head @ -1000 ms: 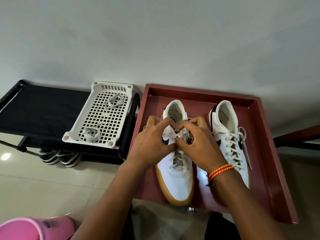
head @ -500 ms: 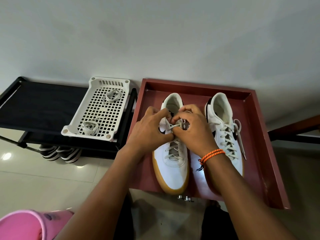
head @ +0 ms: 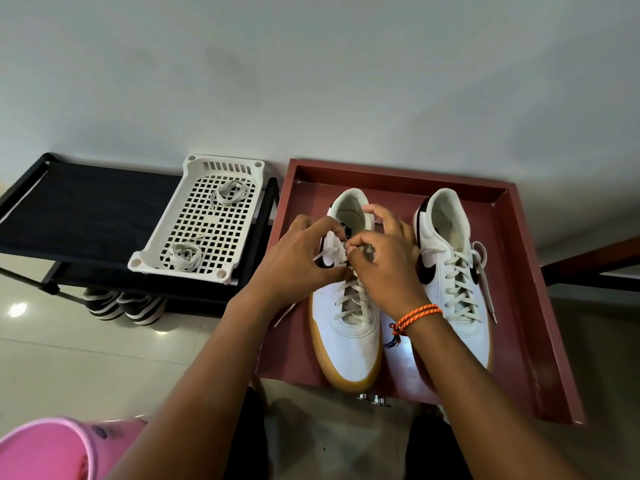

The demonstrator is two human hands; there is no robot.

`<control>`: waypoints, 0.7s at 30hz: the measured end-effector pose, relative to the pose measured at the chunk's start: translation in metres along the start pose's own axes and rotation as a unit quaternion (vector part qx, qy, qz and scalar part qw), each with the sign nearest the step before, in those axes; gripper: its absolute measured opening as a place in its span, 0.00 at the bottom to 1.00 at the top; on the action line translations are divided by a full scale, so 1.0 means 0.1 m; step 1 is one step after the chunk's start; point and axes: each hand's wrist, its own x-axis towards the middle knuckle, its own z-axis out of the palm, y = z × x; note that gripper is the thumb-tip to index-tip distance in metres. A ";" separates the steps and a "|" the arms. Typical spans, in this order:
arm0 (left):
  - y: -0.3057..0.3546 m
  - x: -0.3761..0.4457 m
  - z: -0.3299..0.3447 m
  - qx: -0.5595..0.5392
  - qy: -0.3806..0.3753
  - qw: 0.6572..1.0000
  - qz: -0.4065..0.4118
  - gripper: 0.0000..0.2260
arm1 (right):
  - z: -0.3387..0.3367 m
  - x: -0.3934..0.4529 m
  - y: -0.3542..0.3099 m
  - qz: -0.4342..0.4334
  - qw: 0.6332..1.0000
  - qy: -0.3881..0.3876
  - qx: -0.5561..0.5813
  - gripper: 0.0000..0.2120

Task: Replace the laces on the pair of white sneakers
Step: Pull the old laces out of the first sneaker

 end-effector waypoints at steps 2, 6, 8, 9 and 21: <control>0.01 0.00 0.01 0.019 0.010 1.000 0.001 0.23 | 0.02 0.02 0.02 0.028 0.998 0.005 0.052 0.07; 0.02 0.00 0.00 0.023 0.007 1.000 -0.009 0.25 | -0.05 0.08 -0.06 0.138 0.947 0.012 0.291 0.12; 0.03 0.01 0.00 0.021 0.004 1.000 -0.005 0.25 | -0.10 0.07 -0.13 0.178 0.914 0.033 0.364 0.13; 0.04 0.01 0.00 0.020 0.003 1.000 -0.004 0.24 | -0.12 0.06 -0.16 0.164 0.930 0.059 0.324 0.11; 0.06 0.00 -0.02 0.015 0.009 1.000 -0.012 0.25 | 0.02 -0.04 -0.07 -0.034 0.996 0.020 -0.086 0.07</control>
